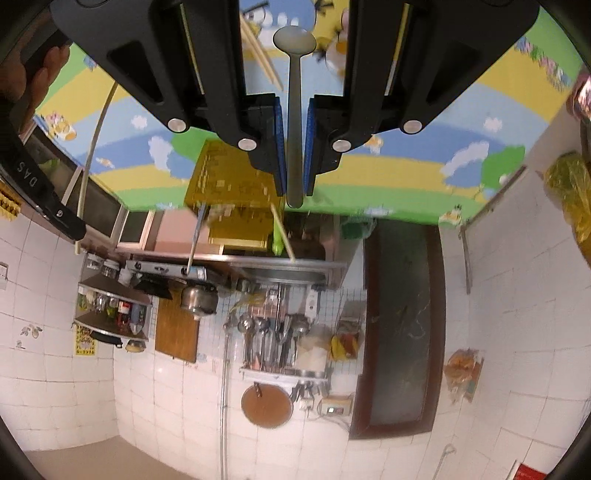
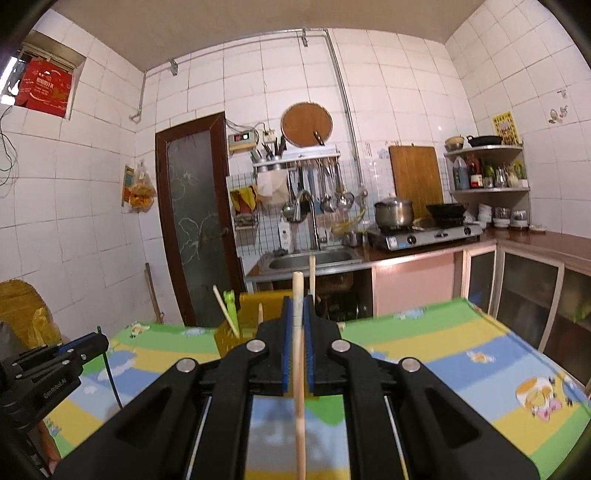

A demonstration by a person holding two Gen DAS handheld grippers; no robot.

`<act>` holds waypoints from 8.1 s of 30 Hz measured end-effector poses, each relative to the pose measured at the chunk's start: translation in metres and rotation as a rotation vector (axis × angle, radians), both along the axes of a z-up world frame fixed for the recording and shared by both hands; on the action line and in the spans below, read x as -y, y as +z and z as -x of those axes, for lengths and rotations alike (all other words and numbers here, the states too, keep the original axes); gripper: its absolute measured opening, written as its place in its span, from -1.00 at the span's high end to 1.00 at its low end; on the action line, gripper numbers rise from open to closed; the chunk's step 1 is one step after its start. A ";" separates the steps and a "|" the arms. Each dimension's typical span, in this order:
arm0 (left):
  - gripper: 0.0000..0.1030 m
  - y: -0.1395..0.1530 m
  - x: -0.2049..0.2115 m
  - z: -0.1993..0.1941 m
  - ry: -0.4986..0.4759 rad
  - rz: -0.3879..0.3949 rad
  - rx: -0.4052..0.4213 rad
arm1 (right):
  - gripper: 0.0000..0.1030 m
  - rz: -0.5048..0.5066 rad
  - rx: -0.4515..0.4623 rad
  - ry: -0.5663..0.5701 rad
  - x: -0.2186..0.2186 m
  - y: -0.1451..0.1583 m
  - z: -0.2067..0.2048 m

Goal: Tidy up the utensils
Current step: 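Lift the spoon with the left tool while the right tool carries the chopstick over the holder, then open both tools to drop the spoon and chopstick into the yellow holder, then move both tools back down toward the remaining chopsticks on the table, then close the right tool on another wooden chopstick, then close the left tool on a wooden chopstick while the right tool holds its chopstick, then lift both chopsticks with both tools and carry them over the yellow holder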

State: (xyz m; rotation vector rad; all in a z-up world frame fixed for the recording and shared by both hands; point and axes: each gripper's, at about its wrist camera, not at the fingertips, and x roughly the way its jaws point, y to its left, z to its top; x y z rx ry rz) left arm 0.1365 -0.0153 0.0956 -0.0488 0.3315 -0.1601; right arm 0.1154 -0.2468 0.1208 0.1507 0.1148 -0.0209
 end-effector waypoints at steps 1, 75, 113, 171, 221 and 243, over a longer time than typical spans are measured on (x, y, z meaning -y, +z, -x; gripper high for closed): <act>0.85 0.008 0.002 -0.005 -0.004 -0.003 0.016 | 0.88 -0.004 0.008 0.002 0.001 0.005 -0.005; -0.90 -0.123 -0.069 -0.045 0.187 0.014 -0.357 | -0.71 0.078 -0.469 0.090 -0.035 -0.123 -0.067; -0.90 -0.154 -0.073 -0.064 0.238 -0.069 -0.505 | -0.61 0.189 -0.733 0.223 -0.097 -0.169 -0.085; -0.70 -0.163 0.047 -0.078 0.108 -0.079 -0.675 | 0.88 0.025 -0.737 0.121 0.005 -0.176 -0.084; 0.83 -0.159 0.059 -0.097 0.052 -0.209 -0.657 | 0.54 0.062 -0.788 -0.002 0.010 -0.173 -0.101; 0.91 -0.061 0.027 -0.039 0.040 -0.017 -0.231 | 0.88 -0.005 -0.315 0.017 0.008 -0.080 -0.030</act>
